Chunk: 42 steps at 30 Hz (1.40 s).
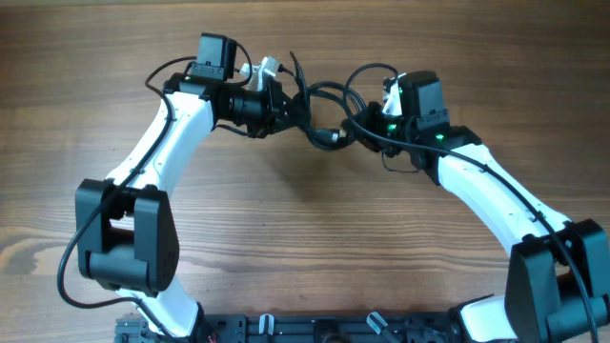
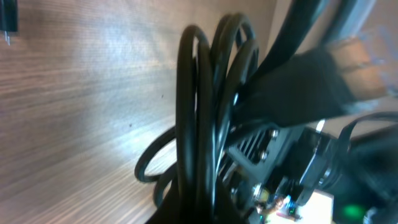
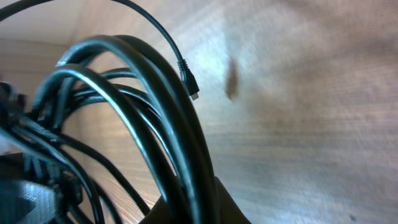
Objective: Untangle cables
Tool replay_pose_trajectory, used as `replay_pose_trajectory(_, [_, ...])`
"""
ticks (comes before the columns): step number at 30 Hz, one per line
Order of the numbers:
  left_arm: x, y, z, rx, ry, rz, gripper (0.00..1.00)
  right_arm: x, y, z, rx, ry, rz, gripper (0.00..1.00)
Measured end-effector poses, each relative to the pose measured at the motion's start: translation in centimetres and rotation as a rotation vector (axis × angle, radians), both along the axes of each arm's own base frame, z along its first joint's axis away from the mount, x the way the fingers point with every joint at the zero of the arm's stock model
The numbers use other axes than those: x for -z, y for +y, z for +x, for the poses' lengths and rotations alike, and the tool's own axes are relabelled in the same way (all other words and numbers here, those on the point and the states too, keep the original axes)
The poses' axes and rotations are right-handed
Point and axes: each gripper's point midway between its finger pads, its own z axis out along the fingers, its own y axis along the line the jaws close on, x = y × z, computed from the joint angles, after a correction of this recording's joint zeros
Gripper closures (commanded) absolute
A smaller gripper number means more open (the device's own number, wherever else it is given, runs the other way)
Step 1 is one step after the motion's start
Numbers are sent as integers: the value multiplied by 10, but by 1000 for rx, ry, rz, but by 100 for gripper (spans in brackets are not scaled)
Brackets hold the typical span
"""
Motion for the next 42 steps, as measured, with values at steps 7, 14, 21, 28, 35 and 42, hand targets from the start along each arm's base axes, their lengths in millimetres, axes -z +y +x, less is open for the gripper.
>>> replay_pose_trajectory(7, [26, 21, -34, 277, -213, 175, 96, 9, 5, -15, -84, 7, -52, 87])
replay_pose_trajectory(14, [55, 46, -30, 376, -314, 442, 96, 16, 8, -28, -146, 22, -85, 87])
replay_pose_trajectory(21, [73, 84, -22, 400, -320, 689, 96, 29, -17, -24, -160, -15, -222, 87])
replay_pose_trajectory(28, [74, 80, -24, 406, -318, 696, 44, 36, -53, -18, -123, 3, -276, 68])
replay_pose_trajectory(35, [70, 32, -47, 436, -277, 613, 0, 27, -59, -27, -132, 76, -290, 41])
replay_pose_trajectory(42, [60, 64, -10, 19, -66, 617, 2, -16, -58, -8, -116, 34, -300, 37])
